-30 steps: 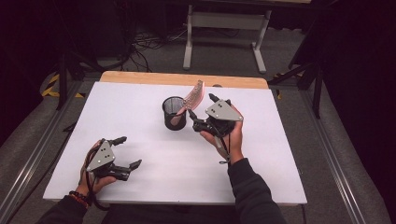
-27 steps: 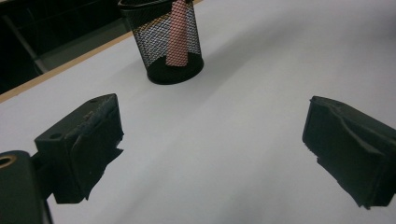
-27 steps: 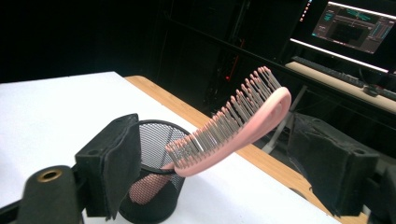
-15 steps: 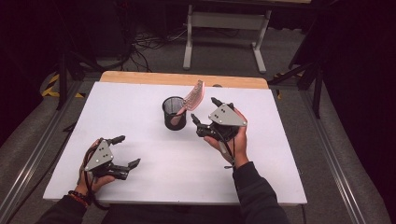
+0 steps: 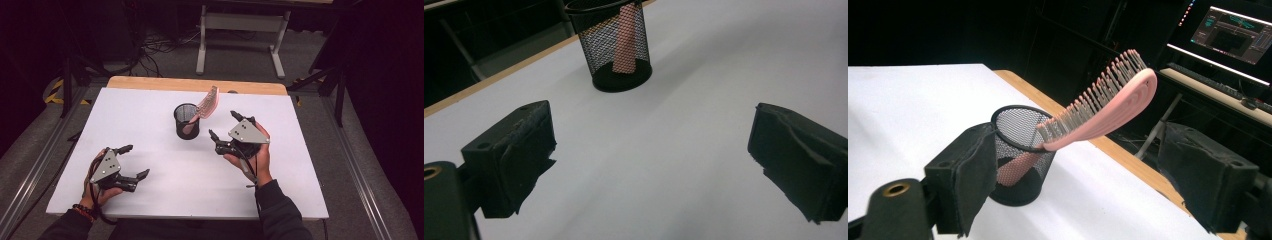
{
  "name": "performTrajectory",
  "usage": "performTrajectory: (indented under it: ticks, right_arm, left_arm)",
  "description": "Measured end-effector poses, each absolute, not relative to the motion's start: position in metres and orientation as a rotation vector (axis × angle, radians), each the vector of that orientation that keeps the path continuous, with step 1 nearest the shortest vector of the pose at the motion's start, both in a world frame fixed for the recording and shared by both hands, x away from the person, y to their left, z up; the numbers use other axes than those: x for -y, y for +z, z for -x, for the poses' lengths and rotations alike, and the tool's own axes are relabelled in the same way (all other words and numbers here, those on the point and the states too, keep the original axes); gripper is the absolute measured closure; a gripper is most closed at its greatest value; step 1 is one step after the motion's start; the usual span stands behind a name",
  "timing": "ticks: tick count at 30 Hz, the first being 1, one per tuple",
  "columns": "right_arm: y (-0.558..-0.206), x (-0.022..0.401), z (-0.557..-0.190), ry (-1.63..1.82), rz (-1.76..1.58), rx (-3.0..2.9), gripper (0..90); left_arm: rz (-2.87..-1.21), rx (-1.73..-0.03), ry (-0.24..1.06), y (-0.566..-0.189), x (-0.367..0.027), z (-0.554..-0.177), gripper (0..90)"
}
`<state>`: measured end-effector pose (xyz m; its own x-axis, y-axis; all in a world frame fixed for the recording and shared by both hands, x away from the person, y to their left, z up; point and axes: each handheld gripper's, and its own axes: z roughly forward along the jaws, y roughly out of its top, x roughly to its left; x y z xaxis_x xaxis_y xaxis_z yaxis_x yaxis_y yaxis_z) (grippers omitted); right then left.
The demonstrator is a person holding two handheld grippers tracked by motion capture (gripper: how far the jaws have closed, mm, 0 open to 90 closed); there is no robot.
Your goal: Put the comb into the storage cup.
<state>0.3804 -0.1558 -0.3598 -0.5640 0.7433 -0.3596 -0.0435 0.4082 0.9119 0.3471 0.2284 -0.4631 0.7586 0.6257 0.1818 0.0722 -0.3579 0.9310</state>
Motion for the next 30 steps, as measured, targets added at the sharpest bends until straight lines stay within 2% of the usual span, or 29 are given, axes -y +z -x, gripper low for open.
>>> performTrajectory:
  ticks: [18, 30]
  right_arm:
    - [-0.371, 0.175, -0.362, 1.210, -0.570, -1.872, 14.4]
    - [-0.376, 0.178, -0.347, 1.176, -0.514, -1.868, 9.7]
  left_arm:
    - [-1.886, -0.534, 0.634, -0.465, -0.226, -0.347, 6.0]
    - [-1.887, -0.530, 0.633, -0.464, -0.226, -0.347, 5.9]
